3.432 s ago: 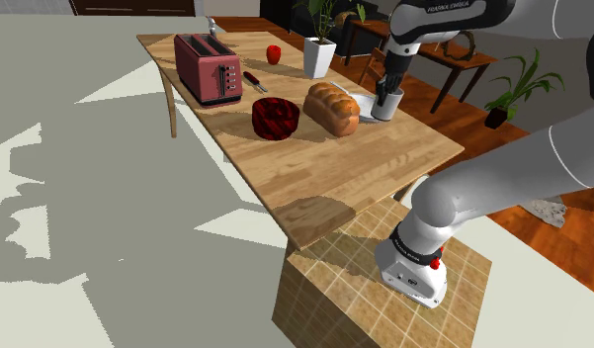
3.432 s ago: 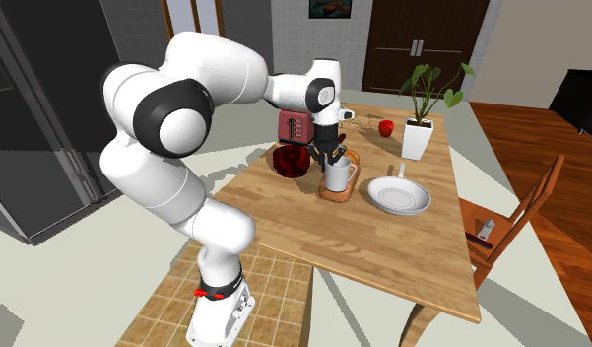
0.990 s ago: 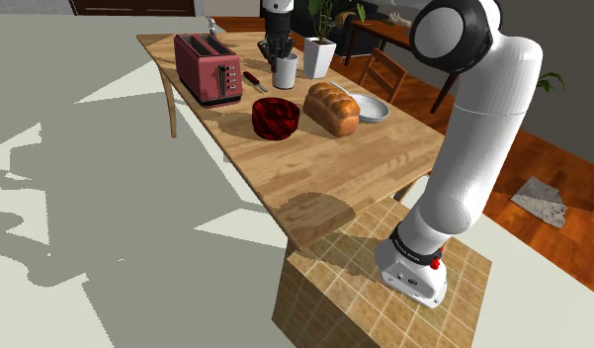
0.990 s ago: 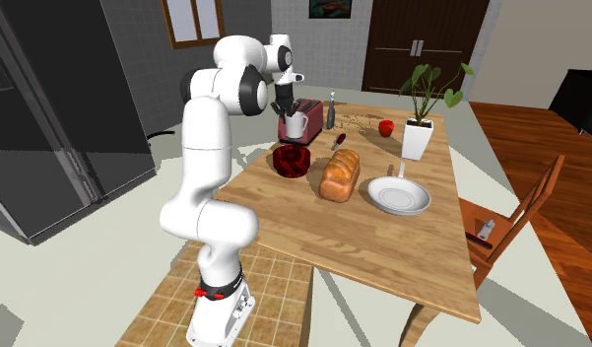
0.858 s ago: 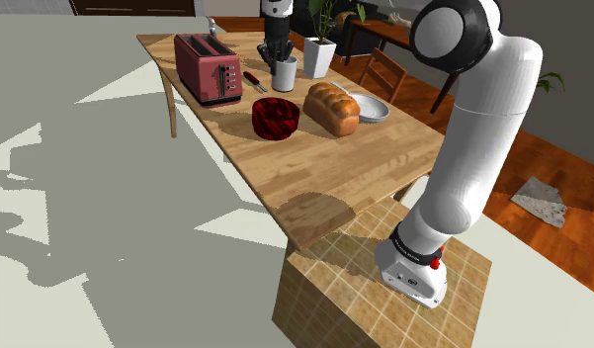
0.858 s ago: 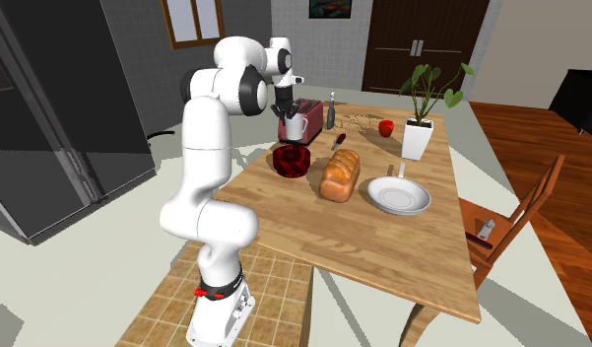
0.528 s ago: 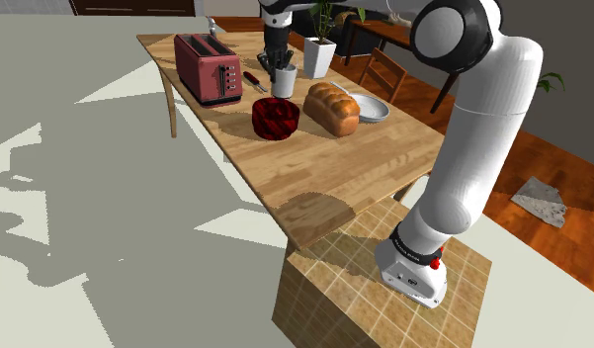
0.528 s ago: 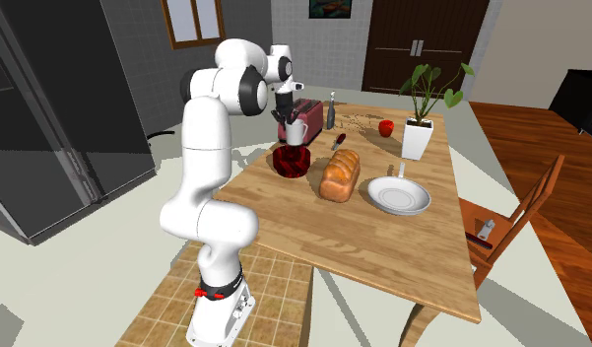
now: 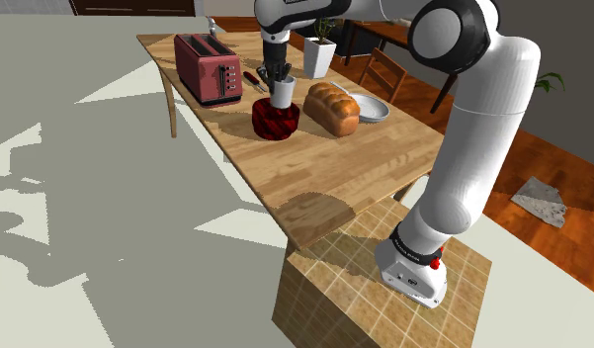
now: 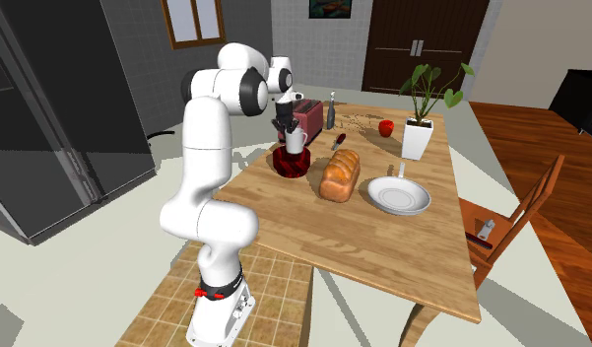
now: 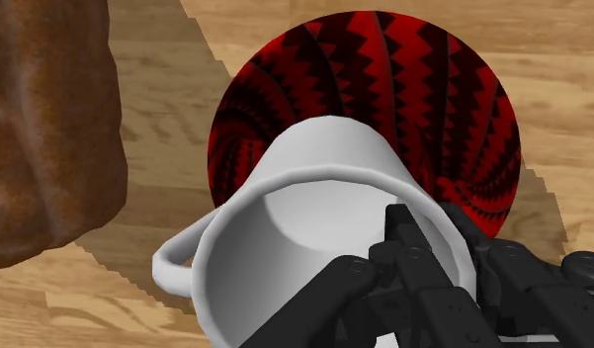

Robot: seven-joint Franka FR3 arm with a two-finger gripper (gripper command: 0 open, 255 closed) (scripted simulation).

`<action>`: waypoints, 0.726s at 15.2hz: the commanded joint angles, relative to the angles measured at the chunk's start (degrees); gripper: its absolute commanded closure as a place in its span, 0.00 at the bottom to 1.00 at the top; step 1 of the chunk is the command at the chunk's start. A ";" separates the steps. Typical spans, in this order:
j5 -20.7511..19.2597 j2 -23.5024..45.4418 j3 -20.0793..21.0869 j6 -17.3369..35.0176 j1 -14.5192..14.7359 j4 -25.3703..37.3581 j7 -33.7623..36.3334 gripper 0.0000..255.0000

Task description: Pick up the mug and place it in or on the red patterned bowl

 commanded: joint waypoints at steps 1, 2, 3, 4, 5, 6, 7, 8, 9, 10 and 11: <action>0.00 0.16 -0.01 0.60 -0.02 -0.40 0.01 1.00; 0.00 0.16 -0.01 0.60 -0.02 -0.39 0.01 1.00; 0.00 0.16 -0.01 0.60 -0.02 -0.39 0.01 1.00; 0.00 0.16 -0.01 0.60 -0.02 -0.39 0.01 1.00; 0.00 0.16 -0.01 0.60 -0.02 -0.39 0.01 1.00; 0.00 0.16 -0.01 0.60 -0.02 -0.39 0.01 1.00; 0.00 0.16 -0.01 0.60 -0.02 -0.39 0.01 1.00; 0.00 0.16 -0.01 0.60 -0.02 -0.39 0.01 1.00; 0.00 0.16 -0.01 0.60 -0.02 -0.39 0.01 0.00; 0.00 0.16 -0.01 0.60 -0.02 -0.39 0.01 0.00; 0.00 0.16 -0.01 0.59 -0.02 -0.38 0.01 0.00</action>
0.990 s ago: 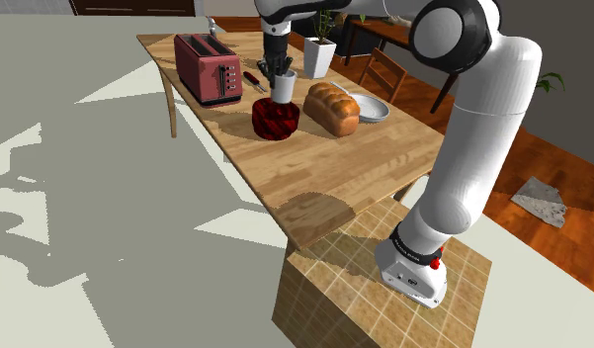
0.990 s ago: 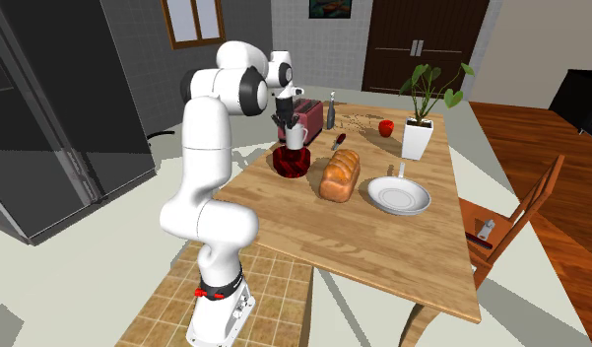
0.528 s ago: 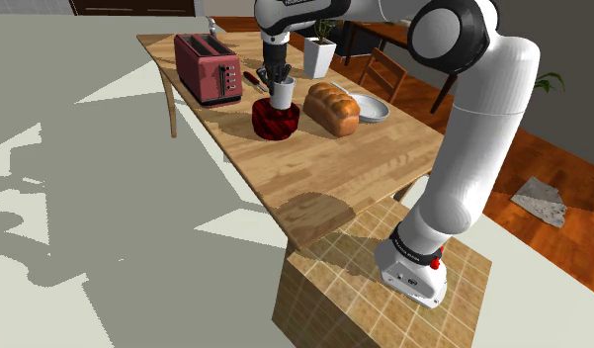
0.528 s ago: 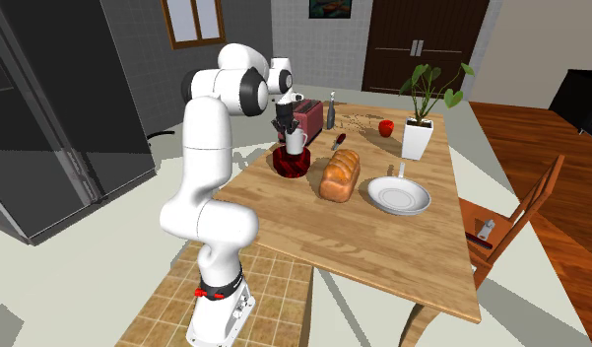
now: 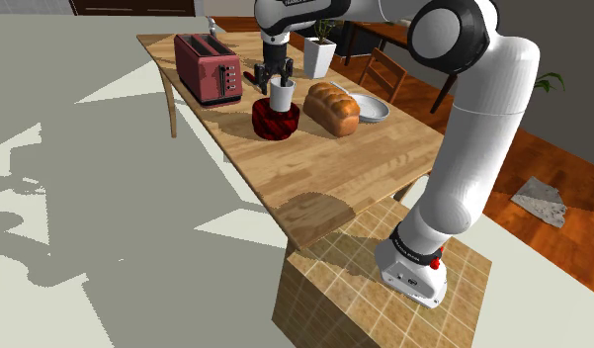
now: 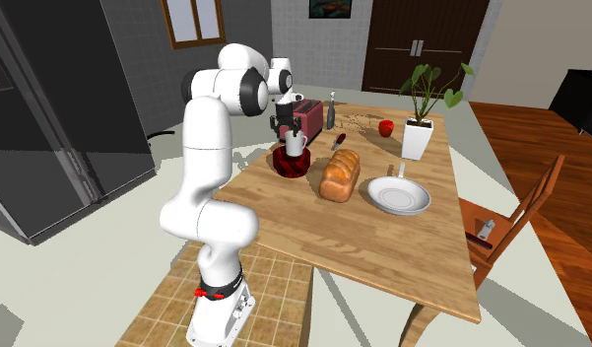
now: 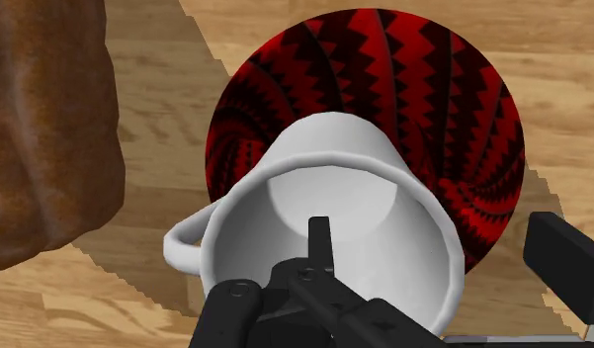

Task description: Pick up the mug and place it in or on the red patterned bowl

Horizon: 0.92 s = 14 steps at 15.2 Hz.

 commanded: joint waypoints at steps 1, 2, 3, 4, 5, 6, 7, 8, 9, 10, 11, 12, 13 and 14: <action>0.00 0.00 0.00 0.00 0.00 0.00 0.00 0.00; 0.00 0.00 0.00 0.00 0.00 0.01 0.00 0.00; 0.00 0.00 0.00 0.00 0.00 0.01 0.00 0.00; 0.02 -0.25 0.03 -1.82 0.07 1.56 -0.02 0.00; 0.04 -0.43 0.06 -3.67 0.13 3.24 -0.05 0.00; 0.06 -0.52 0.10 -5.56 0.19 5.03 -0.08 0.00; 0.08 -0.53 0.12 -7.07 0.24 6.53 -0.10 0.00; 0.08 -0.53 0.12 -7.07 0.24 6.54 -0.10 0.00; 0.08 -0.54 0.12 -7.06 0.24 6.52 -0.10 0.00; 0.08 -0.53 0.12 -7.07 0.24 6.53 -0.10 0.00; 0.08 -0.53 0.12 -7.07 0.24 6.53 -0.10 0.00; 0.08 -0.53 0.12 -7.07 0.24 6.53 -0.10 0.00; 0.08 -0.53 0.12 -7.07 0.24 6.53 -0.10 0.00; 0.08 -0.53 0.12 -7.07 0.24 6.54 -0.10 0.00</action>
